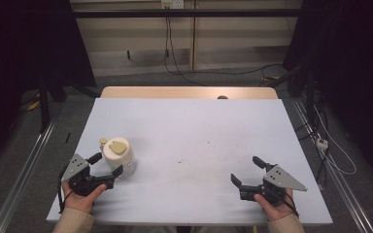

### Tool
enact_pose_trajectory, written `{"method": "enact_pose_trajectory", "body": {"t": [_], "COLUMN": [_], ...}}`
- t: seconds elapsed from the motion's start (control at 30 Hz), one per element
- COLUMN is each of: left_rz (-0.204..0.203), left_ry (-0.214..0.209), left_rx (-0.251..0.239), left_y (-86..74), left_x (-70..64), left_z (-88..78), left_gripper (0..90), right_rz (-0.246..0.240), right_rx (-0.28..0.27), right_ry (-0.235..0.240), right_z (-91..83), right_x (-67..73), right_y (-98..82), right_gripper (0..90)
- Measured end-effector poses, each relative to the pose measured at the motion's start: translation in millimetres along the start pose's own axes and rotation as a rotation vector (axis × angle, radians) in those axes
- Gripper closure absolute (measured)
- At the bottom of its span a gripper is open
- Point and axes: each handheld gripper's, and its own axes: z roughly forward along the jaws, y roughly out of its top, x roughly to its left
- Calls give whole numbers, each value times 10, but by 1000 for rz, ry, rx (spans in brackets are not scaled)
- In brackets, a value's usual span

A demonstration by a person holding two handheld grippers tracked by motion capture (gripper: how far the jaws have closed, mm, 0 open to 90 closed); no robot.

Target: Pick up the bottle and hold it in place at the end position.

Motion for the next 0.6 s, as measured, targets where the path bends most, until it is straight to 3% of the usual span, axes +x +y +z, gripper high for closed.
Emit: {"method": "enact_pose_trajectory", "body": {"t": [0.37, 0.6], "left_rz": [-18, -6], "left_ry": [3, 15], "left_rx": [10, 28], "left_y": [1, 6], "left_x": [-7, -11], "left_z": [112, 197], "left_gripper": [33, 32], "right_rz": [-5, -2], "right_rx": [-1, 1], "right_ry": [6, 6], "right_z": [0, 1], "right_x": [1, -2], "right_y": [4, -1], "right_gripper": [32, 33]}}
